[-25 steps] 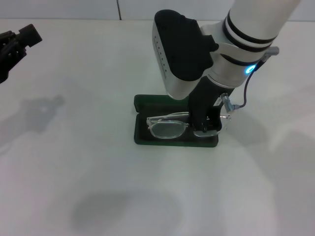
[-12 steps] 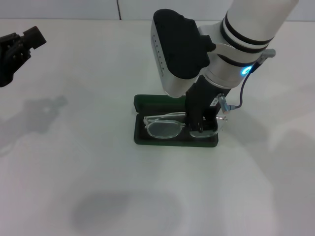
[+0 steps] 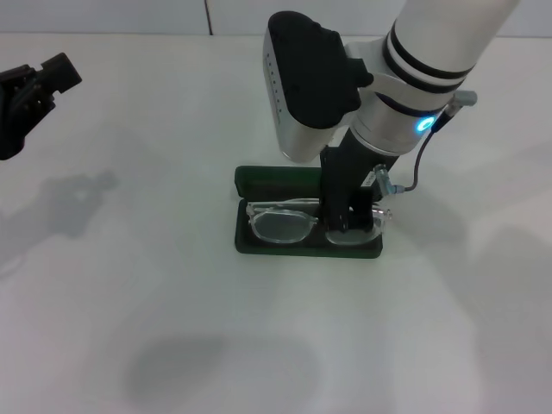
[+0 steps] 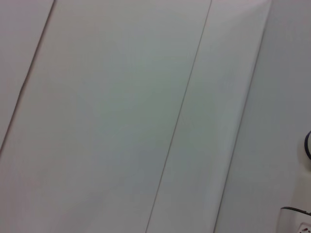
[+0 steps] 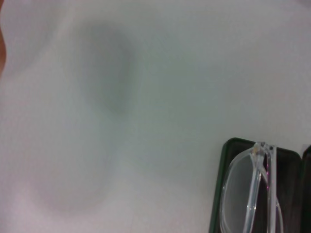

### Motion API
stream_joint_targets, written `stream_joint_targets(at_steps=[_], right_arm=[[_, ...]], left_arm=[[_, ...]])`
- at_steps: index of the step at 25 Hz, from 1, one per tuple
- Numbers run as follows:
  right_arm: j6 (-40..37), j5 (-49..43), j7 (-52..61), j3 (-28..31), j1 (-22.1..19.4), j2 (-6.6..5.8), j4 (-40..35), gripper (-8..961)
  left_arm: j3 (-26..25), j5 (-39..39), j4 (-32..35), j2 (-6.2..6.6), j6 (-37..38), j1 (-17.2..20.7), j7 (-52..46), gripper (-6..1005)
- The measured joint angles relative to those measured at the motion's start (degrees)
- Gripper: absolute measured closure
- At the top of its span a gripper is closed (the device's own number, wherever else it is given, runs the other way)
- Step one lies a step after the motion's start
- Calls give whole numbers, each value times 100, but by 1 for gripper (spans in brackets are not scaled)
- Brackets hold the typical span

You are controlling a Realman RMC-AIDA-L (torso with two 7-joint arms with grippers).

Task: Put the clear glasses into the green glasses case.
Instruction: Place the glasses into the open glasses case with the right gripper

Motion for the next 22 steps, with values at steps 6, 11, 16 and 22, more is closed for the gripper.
stream_joint_targets(at_steps=[6,11,16,22], right_arm=[[80,37,4,-31,64,0,165,890],[107,-19,16,-29,73,0,168,890],[129,-35,15,-28,74,0,170,889],[102,-37,22,-51,74,0,170,888]], left_arm=[[-12,10,-19,-12,2,14,20,947],[-4,15,-20,-21,6,30,23,946],[-2,20,-20,-30,9,42,73,946],[-2,24,-20,-29,10,56,76,946]])
